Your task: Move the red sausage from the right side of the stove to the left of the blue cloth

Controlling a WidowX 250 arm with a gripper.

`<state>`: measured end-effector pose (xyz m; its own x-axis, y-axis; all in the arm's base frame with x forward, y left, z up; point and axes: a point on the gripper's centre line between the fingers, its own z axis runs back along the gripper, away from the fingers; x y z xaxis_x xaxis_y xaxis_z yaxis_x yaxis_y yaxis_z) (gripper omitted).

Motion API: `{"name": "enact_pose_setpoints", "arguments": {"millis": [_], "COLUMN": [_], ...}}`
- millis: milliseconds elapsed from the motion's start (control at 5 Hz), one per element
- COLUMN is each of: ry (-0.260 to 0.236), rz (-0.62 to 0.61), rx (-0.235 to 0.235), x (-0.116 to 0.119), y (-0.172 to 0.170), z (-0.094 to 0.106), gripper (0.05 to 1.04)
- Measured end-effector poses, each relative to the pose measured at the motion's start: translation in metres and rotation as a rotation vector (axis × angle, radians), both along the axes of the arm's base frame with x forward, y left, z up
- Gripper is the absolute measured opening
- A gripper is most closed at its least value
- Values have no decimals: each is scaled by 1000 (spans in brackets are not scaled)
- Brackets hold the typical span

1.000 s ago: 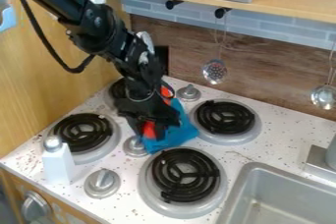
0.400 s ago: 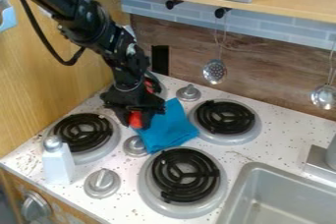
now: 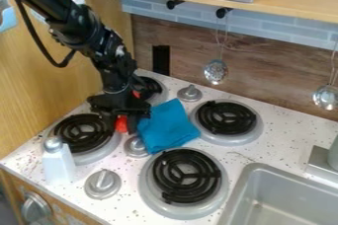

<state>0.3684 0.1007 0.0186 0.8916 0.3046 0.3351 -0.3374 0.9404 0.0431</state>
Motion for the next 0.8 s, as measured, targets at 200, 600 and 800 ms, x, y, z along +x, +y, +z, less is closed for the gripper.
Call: {"name": "enact_pose_setpoints", "arguments": {"millis": [200,600,800], "ry": [30,75,19], "rz": [-25,-112,-134], "rx": [5,-44,-55], "x": [-2,-7,-7], "y": [0,-11,-17], "z": [-5,-3,38], "gripper": [730,1009,1005]}}
